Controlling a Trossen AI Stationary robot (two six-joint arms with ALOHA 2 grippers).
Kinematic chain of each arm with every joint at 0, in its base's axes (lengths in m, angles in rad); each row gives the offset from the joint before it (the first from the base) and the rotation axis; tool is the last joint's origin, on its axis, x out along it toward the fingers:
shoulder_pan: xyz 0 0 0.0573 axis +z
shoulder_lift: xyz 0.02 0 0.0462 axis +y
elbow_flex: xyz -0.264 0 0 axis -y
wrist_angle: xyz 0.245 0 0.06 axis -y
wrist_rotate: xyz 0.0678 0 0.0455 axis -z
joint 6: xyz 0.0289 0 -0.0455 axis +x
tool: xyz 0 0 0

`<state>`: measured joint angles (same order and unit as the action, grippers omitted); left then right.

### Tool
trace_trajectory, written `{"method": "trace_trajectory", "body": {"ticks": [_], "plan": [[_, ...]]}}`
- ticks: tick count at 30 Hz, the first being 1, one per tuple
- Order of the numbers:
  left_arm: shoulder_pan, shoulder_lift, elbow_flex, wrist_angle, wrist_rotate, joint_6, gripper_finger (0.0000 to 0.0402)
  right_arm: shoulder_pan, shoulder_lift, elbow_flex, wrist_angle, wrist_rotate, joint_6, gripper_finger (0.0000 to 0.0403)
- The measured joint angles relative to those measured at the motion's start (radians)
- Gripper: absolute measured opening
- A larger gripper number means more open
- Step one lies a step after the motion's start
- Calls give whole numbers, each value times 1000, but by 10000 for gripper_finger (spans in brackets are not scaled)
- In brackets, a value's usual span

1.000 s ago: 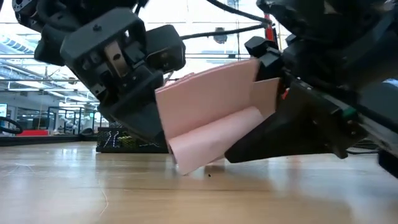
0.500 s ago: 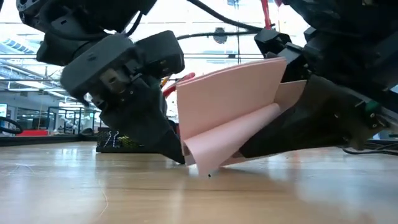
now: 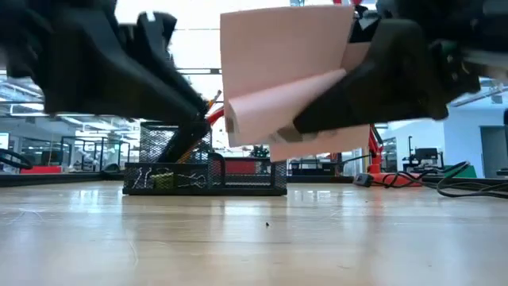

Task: Pick and place office supplies into organizer
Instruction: Put the pink sticky note into the mesh desk organizer

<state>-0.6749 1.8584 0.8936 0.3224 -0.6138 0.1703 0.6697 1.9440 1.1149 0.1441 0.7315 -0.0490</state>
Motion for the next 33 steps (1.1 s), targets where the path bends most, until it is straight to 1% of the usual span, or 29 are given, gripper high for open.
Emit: {"method": "trace_trajectory", "body": {"ticks": [5, 9, 11, 12, 15, 18, 21, 24, 29, 33], "plan": [[-27, -23, 1, 58, -74, 84, 194, 0, -10, 1, 12, -2, 15, 61], [-21, -12, 0, 46, -139, 88, 258, 0, -10, 1, 25, -2, 28, 61], [-13, -12, 0, 56, -134, 70, 282, 0, -10, 1, 34, -3, 29, 61], [-9, -12, 0, 66, -115, 64, 292, 0, -10, 1, 42, -3, 28, 61], [-7, -12, 0, 83, -105, 60, 309, 0, -10, 2, 70, -3, 15, 61], [-4, -12, 0, 87, -102, 61, 309, 0, -10, 2, 69, -3, 10, 61], [3, -12, 0, 100, -95, 60, 297, -1, -10, 2, 70, -3, 10, 61], [12, -12, 0, 100, -78, 52, 277, -2, -10, 2, 71, -3, 10, 62], [34, -12, 0, 103, -19, 30, 237, -7, -10, 2, 101, -3, 7, 61], [38, -12, 0, 163, -5, 34, 208, -12, -10, 2, 102, -3, 7, 62]]}}
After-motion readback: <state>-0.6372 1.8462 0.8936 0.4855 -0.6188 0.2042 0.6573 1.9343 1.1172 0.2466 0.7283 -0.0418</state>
